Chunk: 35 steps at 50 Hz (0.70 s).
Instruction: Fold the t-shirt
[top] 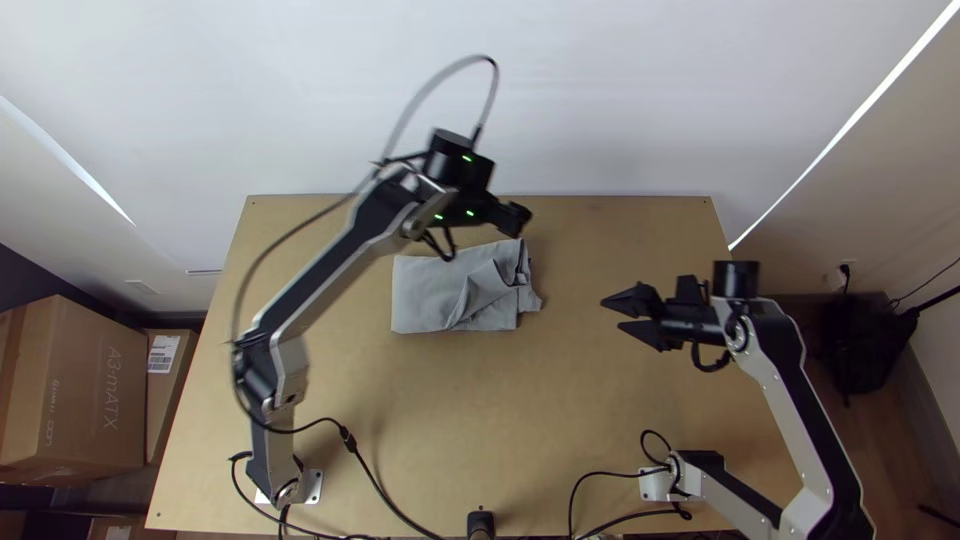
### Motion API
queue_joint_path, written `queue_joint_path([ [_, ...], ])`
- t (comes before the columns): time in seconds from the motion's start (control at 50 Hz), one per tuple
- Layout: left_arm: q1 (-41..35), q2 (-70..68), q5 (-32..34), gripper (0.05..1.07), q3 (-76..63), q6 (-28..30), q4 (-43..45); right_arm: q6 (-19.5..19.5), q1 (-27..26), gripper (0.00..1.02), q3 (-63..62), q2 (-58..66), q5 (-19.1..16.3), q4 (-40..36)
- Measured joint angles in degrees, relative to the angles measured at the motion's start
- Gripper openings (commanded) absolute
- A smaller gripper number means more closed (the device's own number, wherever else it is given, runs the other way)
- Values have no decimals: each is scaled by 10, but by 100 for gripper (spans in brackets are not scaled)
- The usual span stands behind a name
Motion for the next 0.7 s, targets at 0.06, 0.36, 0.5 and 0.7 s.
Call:
queue_joint_path([
  [0.06,16,-47,-16,103,-3,10,-19,0,42,98,28,30,21,1],
  [0.36,165,-224,-30,103,-26,33,-117,-2,179,99,189,174,63,123],
  [0.5,249,-266,-29,103,-38,42,-155,0,209,99,255,273,67,155],
  [0.7,386,-326,17,103,-40,49,-197,0,231,99,325,400,67,163],
])
